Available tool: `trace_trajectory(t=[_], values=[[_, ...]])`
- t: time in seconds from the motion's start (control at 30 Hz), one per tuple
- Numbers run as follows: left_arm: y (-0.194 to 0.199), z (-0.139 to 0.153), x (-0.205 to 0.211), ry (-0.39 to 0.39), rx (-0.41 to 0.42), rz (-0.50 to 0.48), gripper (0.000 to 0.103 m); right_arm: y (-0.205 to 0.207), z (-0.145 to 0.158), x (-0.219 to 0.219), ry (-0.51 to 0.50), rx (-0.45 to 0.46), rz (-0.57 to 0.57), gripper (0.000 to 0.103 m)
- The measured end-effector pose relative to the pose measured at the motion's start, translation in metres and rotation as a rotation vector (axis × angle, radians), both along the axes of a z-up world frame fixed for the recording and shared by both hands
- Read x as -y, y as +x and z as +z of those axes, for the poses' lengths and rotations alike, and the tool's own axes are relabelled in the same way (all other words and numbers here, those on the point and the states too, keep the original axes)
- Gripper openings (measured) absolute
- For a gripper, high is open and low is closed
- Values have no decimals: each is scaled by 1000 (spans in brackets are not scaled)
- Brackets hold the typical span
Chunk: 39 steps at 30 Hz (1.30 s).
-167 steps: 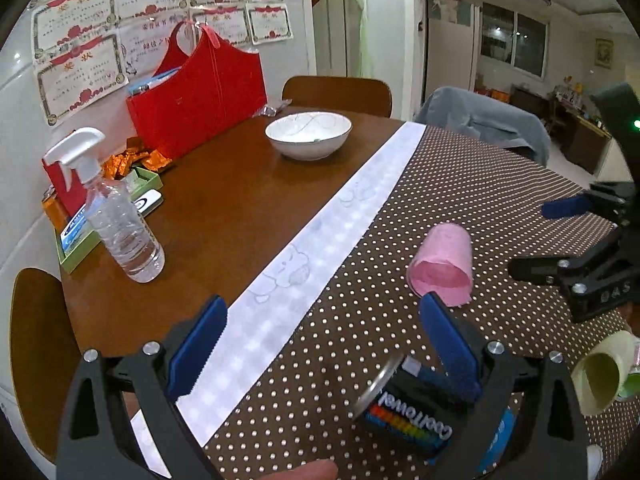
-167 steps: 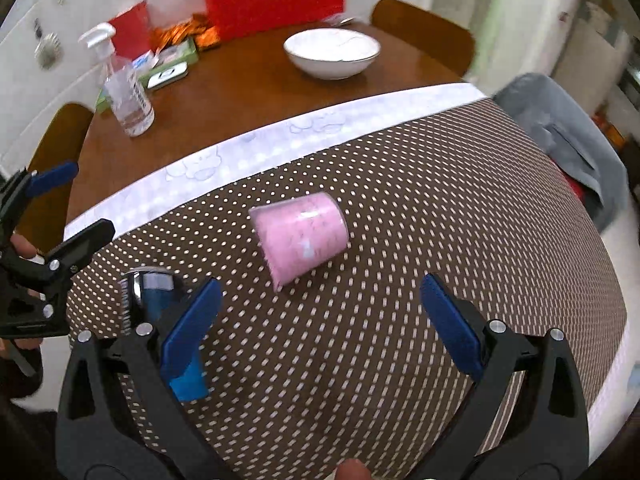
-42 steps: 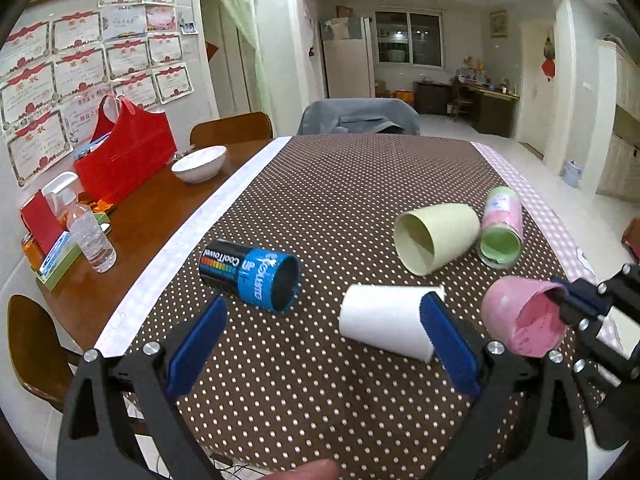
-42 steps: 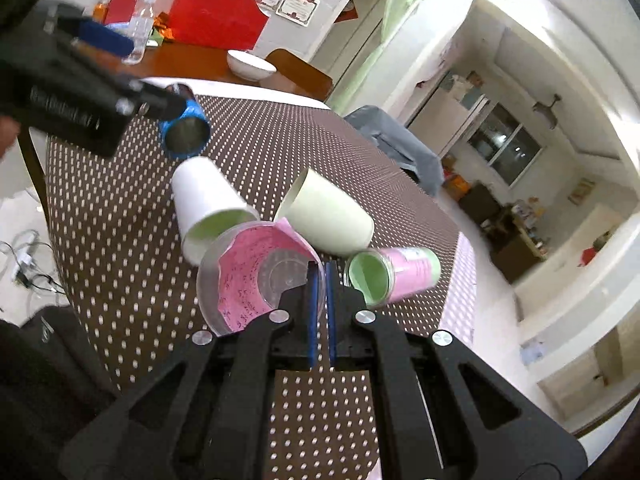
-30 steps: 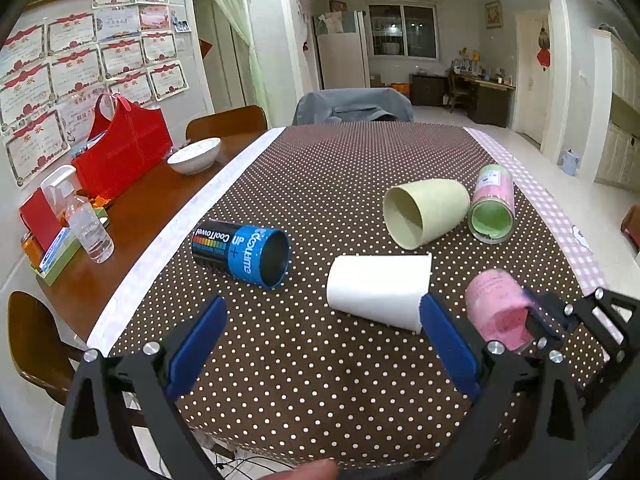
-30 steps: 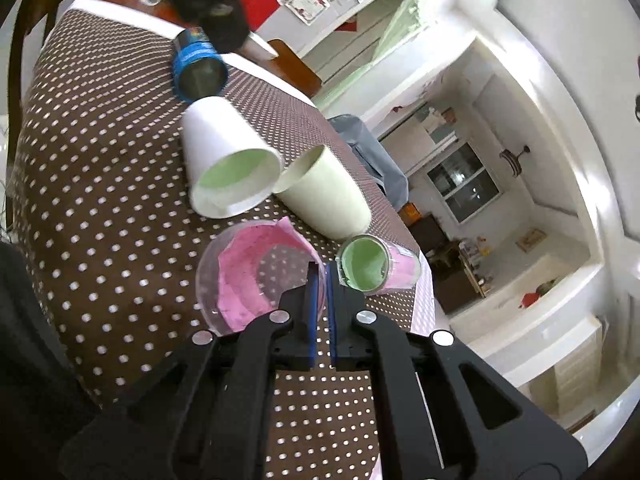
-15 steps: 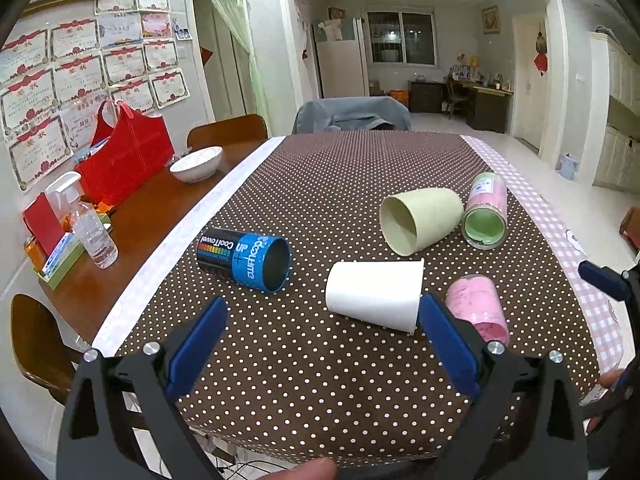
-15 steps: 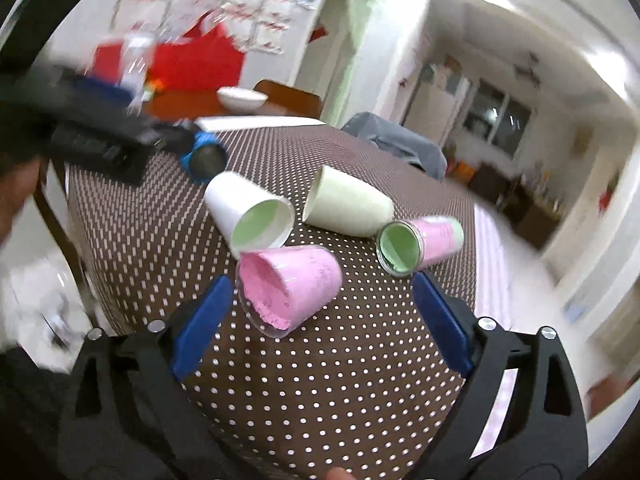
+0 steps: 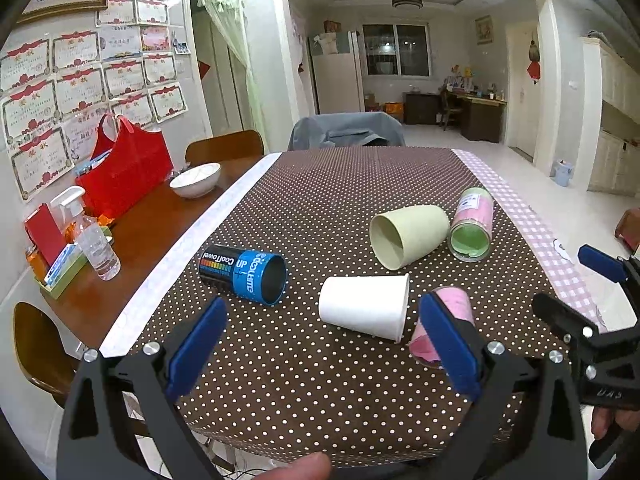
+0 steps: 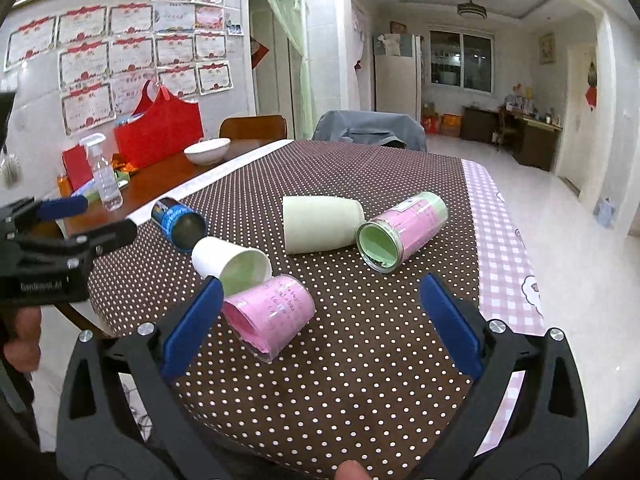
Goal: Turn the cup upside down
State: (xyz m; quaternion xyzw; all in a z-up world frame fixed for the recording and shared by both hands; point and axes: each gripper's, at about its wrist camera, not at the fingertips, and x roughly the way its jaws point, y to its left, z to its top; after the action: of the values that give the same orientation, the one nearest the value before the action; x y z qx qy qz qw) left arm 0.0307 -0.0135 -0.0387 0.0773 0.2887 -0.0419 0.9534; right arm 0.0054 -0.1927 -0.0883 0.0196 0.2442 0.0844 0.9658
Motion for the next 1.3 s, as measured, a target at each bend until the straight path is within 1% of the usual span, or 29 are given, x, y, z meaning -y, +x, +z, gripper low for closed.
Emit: trace_trajectory(t=[0.3,0.47,0.7,0.97,1.3], values=[[-11,13,0,-11,33,-9,95,-6,29,0,53,46,-3,97],[-17,22,0,-16,54,-17,95,-14,44,6,102,76,-18,97],[-25,27,0,-27,69,-23,95,-25,51,15,153,92,-34,97],[-37,33,3,-29,90,-31,95,-38,54,17,177,106,-56,97],[-50,41,7,-15,129,-30,95,-44,55,14,183,116,-58,97]])
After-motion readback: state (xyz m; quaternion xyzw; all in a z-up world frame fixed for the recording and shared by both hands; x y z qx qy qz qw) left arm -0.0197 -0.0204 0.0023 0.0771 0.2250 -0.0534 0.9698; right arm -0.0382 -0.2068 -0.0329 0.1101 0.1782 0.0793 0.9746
